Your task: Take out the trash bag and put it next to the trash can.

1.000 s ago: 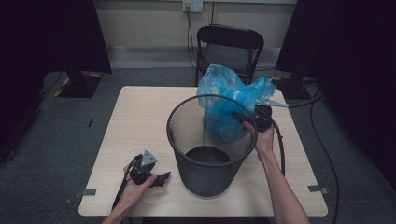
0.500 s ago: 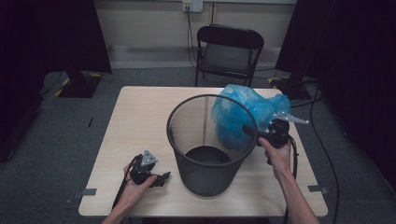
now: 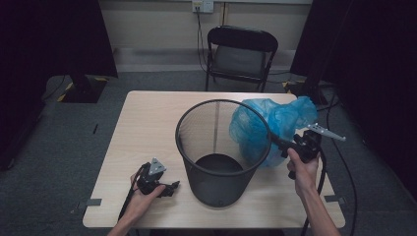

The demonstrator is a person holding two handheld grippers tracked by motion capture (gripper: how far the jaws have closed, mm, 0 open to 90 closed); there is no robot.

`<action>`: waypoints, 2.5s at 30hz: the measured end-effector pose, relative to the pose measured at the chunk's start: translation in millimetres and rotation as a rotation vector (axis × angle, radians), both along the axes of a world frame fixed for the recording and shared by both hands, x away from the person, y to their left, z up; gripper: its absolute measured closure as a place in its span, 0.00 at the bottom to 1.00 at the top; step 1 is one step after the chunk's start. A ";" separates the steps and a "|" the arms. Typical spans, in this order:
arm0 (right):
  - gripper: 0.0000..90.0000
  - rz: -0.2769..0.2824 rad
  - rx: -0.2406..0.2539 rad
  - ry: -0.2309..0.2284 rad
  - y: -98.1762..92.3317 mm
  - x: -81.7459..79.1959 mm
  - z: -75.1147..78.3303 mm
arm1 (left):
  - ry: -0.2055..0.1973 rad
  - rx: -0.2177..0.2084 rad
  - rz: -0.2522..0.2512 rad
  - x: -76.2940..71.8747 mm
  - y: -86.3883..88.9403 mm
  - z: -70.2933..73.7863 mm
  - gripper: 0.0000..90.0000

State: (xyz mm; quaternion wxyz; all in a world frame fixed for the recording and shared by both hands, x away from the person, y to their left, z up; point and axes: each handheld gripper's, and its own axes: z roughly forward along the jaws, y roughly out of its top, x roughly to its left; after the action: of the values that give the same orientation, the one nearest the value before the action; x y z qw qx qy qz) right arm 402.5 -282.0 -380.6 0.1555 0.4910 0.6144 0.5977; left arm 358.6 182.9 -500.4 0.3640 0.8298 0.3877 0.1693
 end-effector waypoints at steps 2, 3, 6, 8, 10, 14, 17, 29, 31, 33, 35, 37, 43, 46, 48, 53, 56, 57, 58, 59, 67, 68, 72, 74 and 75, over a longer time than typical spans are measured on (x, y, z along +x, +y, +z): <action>0.17 0.007 0.016 0.003 1.1 3.5 3.0 | 0.001 -0.002 0.003 -0.2 -0.2 0.0 0.15; 0.17 0.008 0.017 0.000 1.6 4.0 4.7 | 0.000 0.000 0.000 0.0 0.0 0.0 0.15; 0.17 0.026 -0.013 -0.004 3.1 1.3 9.2 | 0.000 0.003 -0.002 0.1 0.2 0.1 0.15; 0.25 0.023 -0.061 -0.007 3.6 -2.7 11.6 | 0.000 0.003 -0.002 0.1 0.2 0.1 0.15; 0.47 0.029 -0.103 -0.007 4.4 -3.7 13.7 | 0.001 0.001 0.001 -0.1 0.0 0.1 0.15; 0.88 0.078 -0.124 -0.020 15.8 7.3 20.8 | 0.001 0.004 -0.001 0.0 0.0 0.2 0.15; 0.97 0.100 -0.120 -0.079 30.7 23.2 33.7 | 0.001 0.004 -0.002 0.1 0.0 0.1 0.15; 0.32 0.065 -0.101 -0.048 37.5 44.6 15.5 | 0.000 -0.006 -0.002 -0.7 -0.8 -0.4 0.14; 0.30 0.070 -0.113 -0.044 29.8 33.5 14.7 | 0.000 -0.005 -0.002 -0.7 -0.8 -0.4 0.14; 0.28 0.063 -0.121 -0.032 22.0 23.3 12.8 | 0.001 0.000 -0.003 -0.7 -0.8 -0.1 0.14; 0.27 0.072 -0.112 -0.012 15.2 13.5 8.2 | 0.003 -0.004 -0.002 -0.8 -1.0 -0.3 0.14; 0.26 0.080 -0.120 -0.002 11.0 3.8 1.7 | 0.003 -0.002 0.001 -0.9 -1.1 -0.2 0.14; 0.23 0.102 -0.100 0.036 3.6 -23.5 -21.4 | 0.001 0.000 -0.002 -0.7 -0.9 -0.1 0.14; 0.22 0.116 -0.073 0.036 0.2 -36.9 -28.5 | 0.004 -0.001 0.000 -1.1 -1.3 -0.1 0.14; 0.21 0.124 -0.087 0.043 -0.8 -45.0 -32.2 | 0.004 0.000 -0.002 -1.0 -1.1 0.0 0.14; 0.21 0.126 -0.134 0.060 -1.2 -63.9 -44.7 | 0.002 0.002 -0.001 -1.0 -1.2 0.0 0.14; 0.20 0.127 -0.173 0.078 0.1 -72.0 -55.6 | 0.001 0.000 0.002 -1.3 -1.4 -0.1 0.14; 0.19 0.125 -0.180 0.089 0.5 -74.2 -59.5 | 0.002 0.002 0.003 -1.4 -1.5 0.0 0.14; 0.19 0.119 -0.198 0.097 0.7 -76.0 -63.1 | 0.002 0.002 0.003 -1.5 -1.5 0.0 0.14; 0.19 0.114 -0.217 0.103 1.0 -77.6 -66.4 | 0.002 0.002 0.004 -1.5 -1.6 0.0 0.14; 0.19 0.058 -0.323 0.164 -1.5 -92.0 -87.4 | 0.005 -0.001 0.013 -2.9 -2.2 -0.1 0.14; 0.19 0.047 -0.347 0.165 -1.4 -94.5 -88.9 | 0.005 -0.002 0.018 -3.3 -2.5 -0.2 0.14; 0.19 0.033 -0.386 0.197 -0.5 -99.8 -98.8 | 0.004 0.000 0.019 -4.5 -3.1 -0.1 0.14; 0.19 0.013 -0.418 0.219 -0.4 -99.4 -103.9 | 0.005 0.003 0.019 -5.6 -3.3 0.1 0.14; 0.19 -0.001 -0.445 0.211 0.3 -98.5 -105.4 | 0.005 -0.002 0.021 -6.1 -3.6 -0.2 0.14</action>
State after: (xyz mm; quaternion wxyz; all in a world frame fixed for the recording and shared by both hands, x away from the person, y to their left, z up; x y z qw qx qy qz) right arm 304.0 -281.8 -486.0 0.1951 0.5044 0.7437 0.3930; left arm 352.5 179.3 -500.6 0.3622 0.8256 0.3975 0.1708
